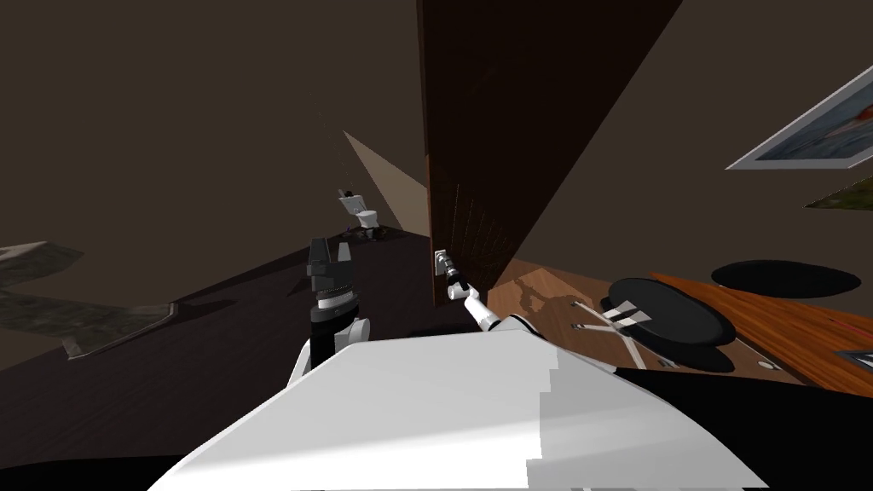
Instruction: Push the door open
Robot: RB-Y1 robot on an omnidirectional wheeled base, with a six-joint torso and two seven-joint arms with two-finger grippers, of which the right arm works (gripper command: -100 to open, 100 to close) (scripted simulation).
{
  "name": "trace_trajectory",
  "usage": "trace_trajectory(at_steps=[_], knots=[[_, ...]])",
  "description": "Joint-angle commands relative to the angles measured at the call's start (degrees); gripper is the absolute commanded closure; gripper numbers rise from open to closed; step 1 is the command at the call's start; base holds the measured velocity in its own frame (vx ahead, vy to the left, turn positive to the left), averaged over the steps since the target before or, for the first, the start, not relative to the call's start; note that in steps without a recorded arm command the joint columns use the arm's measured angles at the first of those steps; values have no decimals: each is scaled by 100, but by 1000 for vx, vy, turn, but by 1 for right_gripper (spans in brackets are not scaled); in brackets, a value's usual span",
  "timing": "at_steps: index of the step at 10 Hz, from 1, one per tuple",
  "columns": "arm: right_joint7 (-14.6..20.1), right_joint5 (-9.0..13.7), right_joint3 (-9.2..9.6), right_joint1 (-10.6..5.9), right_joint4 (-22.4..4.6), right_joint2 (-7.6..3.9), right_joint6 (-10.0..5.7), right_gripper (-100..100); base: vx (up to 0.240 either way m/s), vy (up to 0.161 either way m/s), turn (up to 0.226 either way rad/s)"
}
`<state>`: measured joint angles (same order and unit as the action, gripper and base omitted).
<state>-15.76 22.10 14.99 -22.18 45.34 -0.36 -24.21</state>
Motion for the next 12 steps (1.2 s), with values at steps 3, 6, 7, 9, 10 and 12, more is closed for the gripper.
trace_trajectory(at_steps=[3,6,7,9,10,12], knots=[[-87,58,-218,30,152,-142,37,100,131,115,-55],[-131,121,-408,20,136,-173,16,100,155,136,-62],[-139,133,-445,18,133,-168,12,100,154,165,-83],[-169,177,-576,11,122,-108,-3,100,140,162,-95],[-185,201,-649,7,115,-47,-11,100,125,172,-116],[-201,222,-751,19,103,-204,-30,100,80,80,-55]])
